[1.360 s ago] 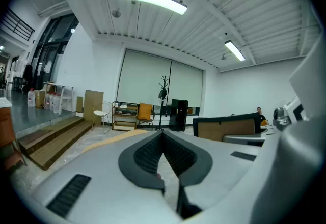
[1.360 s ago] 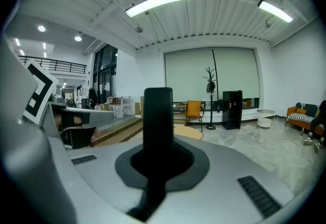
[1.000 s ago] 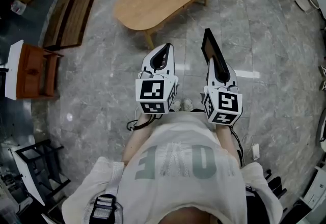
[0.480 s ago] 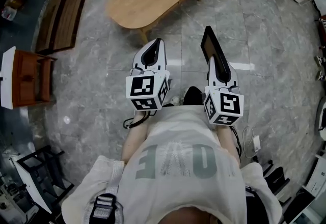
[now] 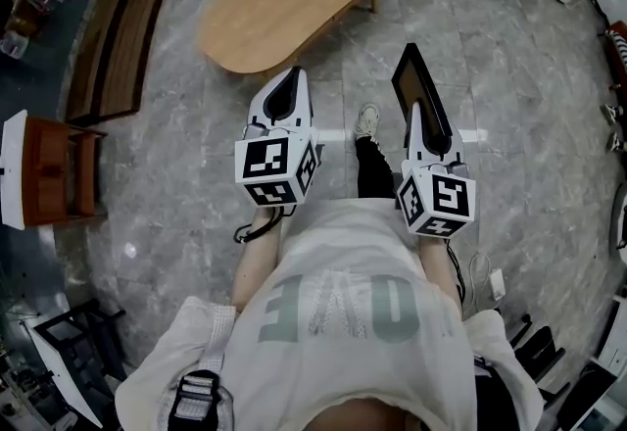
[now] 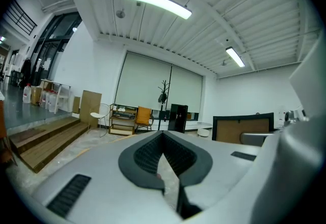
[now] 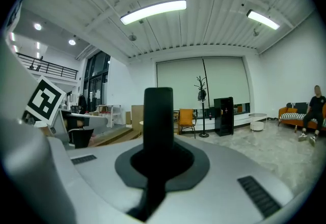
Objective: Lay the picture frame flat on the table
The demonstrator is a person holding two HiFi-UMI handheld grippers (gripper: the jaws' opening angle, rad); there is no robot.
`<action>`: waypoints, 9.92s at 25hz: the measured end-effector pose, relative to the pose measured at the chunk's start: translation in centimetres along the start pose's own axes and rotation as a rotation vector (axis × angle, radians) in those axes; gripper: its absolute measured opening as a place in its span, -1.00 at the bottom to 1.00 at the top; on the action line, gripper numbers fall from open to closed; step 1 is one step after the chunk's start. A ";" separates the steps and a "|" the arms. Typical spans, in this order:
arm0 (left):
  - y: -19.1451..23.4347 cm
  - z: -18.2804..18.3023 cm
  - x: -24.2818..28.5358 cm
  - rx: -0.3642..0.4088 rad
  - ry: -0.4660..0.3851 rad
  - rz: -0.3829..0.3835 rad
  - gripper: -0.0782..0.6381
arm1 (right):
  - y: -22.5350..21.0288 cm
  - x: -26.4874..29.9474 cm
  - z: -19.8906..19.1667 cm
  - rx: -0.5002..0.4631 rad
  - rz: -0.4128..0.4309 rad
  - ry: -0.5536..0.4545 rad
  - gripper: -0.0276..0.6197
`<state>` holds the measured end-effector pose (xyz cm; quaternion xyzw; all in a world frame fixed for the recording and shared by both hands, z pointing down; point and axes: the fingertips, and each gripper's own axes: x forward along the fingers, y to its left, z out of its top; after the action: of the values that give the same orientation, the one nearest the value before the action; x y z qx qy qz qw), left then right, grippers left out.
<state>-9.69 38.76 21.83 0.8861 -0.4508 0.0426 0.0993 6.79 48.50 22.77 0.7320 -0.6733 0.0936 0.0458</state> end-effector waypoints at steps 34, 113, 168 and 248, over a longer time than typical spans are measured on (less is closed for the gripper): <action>4.4 9.9 33.4 0.080 -0.016 0.127 -0.76 | -12.3 35.3 10.6 0.006 0.203 -0.036 -0.86; 21.5 12.9 45.7 0.037 0.056 0.361 -0.76 | -2.4 59.7 14.9 0.001 0.451 -0.005 -0.86; 36.4 -27.9 50.4 -0.199 0.298 0.500 -0.76 | 11.5 78.2 -34.4 -1.635 0.596 -0.198 -0.86; 36.7 -23.8 49.1 -0.221 0.339 0.525 -0.76 | 8.8 74.4 -39.7 -1.685 1.491 0.668 0.18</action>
<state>-10.01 -15.99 58.24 0.7039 -0.6427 0.1642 0.2540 0.69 -17.37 75.86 -0.1662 -0.7392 -0.1907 0.6242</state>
